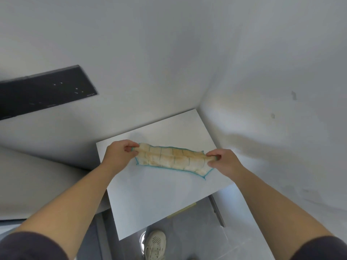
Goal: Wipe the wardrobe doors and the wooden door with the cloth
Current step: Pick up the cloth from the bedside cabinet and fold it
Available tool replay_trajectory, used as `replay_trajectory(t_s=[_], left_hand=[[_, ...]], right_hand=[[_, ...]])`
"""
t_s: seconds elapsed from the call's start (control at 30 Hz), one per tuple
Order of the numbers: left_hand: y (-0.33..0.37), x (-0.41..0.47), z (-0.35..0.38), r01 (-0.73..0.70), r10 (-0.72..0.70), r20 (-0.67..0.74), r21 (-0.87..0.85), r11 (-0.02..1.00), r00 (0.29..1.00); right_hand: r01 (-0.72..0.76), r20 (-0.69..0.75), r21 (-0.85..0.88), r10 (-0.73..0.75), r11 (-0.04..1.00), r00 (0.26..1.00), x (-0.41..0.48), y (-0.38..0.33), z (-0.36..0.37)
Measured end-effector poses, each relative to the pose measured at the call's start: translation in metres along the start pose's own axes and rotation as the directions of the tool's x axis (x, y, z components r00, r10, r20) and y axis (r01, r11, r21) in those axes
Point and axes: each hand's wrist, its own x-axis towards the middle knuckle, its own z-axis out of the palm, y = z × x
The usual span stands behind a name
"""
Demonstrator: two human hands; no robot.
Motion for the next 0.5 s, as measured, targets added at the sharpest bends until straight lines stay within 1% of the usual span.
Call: replay_trajectory(t_s=[0.07, 0.13, 0.2, 0.23, 0.3, 0.37, 0.43, 0.5], left_hand=[[0.005, -0.002, -0.003, -0.030, 0.032, -0.027, 0.061, 0.998, 0.999], [0.006, -0.002, -0.007, -0.057, 0.063, -0.050, 0.098, 0.993, 0.997], [0.007, -0.003, -0.010, -0.061, 0.065, -0.050, 0.080, 0.995, 0.997], [0.007, -0.003, -0.011, -0.050, 0.052, -0.042, 0.051, 0.997, 0.998], [0.006, -0.003, -0.012, -0.026, 0.027, -0.024, 0.005, 1.000, 0.999], [0.005, -0.003, -0.011, -0.016, 0.014, -0.022, -0.058, 0.998, 1.000], [0.006, -0.003, -0.009, 0.014, -0.020, -0.036, -0.153, 0.988, 0.999], [0.010, -0.003, -0.007, 0.082, -0.094, -0.035, -0.267, 0.960, 0.995]], right_hand=[[0.029, -0.028, -0.091, -0.032, 0.995, 0.999, -0.004, -0.004, -0.004], [0.039, -0.066, -0.141, -0.048, 0.989, 0.997, -0.007, -0.008, -0.007], [0.046, -0.087, -0.150, -0.060, 0.988, 0.994, -0.010, -0.010, -0.010], [0.042, -0.087, -0.124, -0.053, 0.991, 0.995, -0.011, -0.012, -0.011], [0.021, -0.091, -0.019, -0.023, 1.000, 0.996, -0.015, -0.017, -0.011], [0.022, -0.137, 0.078, -0.011, 0.997, 0.990, -0.016, -0.018, -0.011], [0.019, -0.186, 0.141, 0.008, 0.990, 0.983, -0.015, -0.021, -0.009], [-0.017, -0.193, 0.249, 0.067, 0.968, 0.979, -0.014, -0.023, -0.007]])
